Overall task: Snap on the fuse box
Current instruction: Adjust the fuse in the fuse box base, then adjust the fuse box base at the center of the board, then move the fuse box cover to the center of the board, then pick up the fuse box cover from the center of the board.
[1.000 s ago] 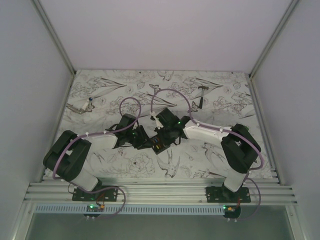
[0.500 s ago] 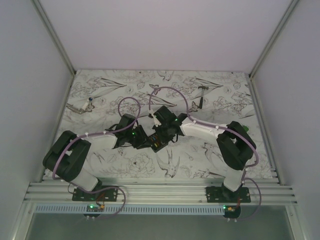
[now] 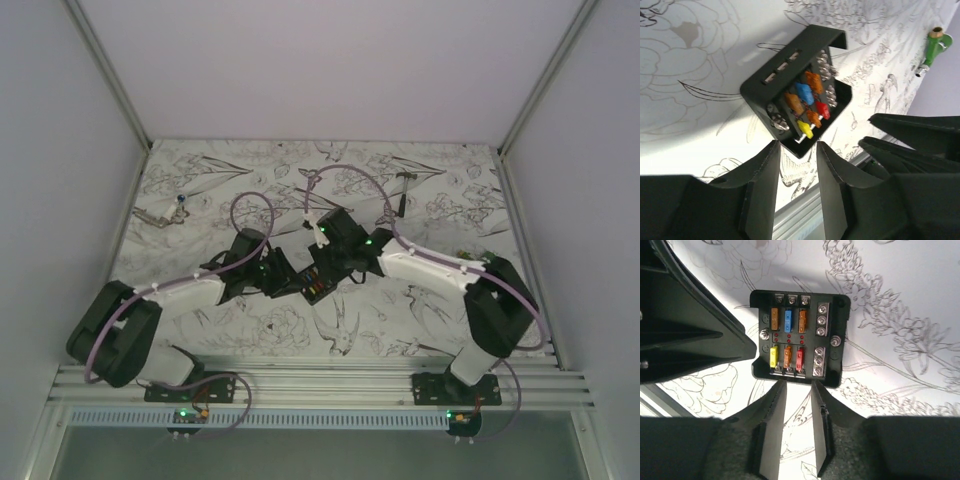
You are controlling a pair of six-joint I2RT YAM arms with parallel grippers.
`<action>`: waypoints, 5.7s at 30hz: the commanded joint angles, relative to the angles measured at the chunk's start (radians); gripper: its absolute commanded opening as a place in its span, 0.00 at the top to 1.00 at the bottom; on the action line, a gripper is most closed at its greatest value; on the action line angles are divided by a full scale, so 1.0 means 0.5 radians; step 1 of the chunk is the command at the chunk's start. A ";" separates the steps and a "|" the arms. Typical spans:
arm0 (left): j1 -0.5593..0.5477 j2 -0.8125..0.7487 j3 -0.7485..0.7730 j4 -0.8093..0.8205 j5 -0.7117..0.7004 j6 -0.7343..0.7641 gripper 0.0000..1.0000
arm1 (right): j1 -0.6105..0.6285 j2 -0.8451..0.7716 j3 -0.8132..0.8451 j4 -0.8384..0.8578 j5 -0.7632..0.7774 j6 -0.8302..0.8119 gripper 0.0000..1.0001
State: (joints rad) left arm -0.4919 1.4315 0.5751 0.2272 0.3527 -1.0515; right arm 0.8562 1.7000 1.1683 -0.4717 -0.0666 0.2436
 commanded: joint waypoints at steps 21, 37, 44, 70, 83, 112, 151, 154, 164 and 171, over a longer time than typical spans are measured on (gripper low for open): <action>0.157 0.326 0.606 -0.521 0.066 0.568 0.45 | -0.260 -0.599 -0.849 0.570 0.094 0.495 0.18; 0.138 0.331 0.468 -0.453 0.182 0.464 0.44 | -0.261 -0.081 -0.625 0.769 -0.031 0.465 0.40; 0.098 0.269 0.409 -0.427 0.167 0.413 0.44 | -0.259 0.035 -0.459 0.741 -0.039 0.381 0.42; 0.344 -0.164 0.248 -0.692 -0.053 0.591 0.05 | -1.405 -0.184 -0.168 0.318 0.727 0.044 0.00; 0.439 -0.026 0.348 -0.695 0.017 0.676 0.00 | -1.829 0.409 0.345 0.233 0.408 0.100 0.01; 0.415 -0.282 0.128 -0.696 0.010 0.589 0.00 | -0.865 0.288 -0.070 0.154 0.615 -0.184 0.09; 0.278 -0.162 0.203 -0.669 -0.001 0.615 0.00 | -0.752 -0.190 -0.479 -0.063 1.088 0.977 0.01; 0.276 -0.151 0.207 -0.667 0.006 0.615 0.00 | -0.749 -0.149 -0.474 -0.038 1.037 0.953 0.01; 0.264 -0.139 0.210 -0.660 0.008 0.613 0.00 | -0.750 -0.133 -0.478 -0.006 0.947 0.843 0.01; 0.254 -0.120 0.211 -0.660 -0.003 0.608 0.00 | -0.749 -0.157 -0.456 -0.023 1.001 0.718 0.01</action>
State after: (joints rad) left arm -0.3576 1.3514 0.6628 -0.0998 0.3428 -0.7620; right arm 0.4812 1.6367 0.9276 -0.4976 0.4065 0.6392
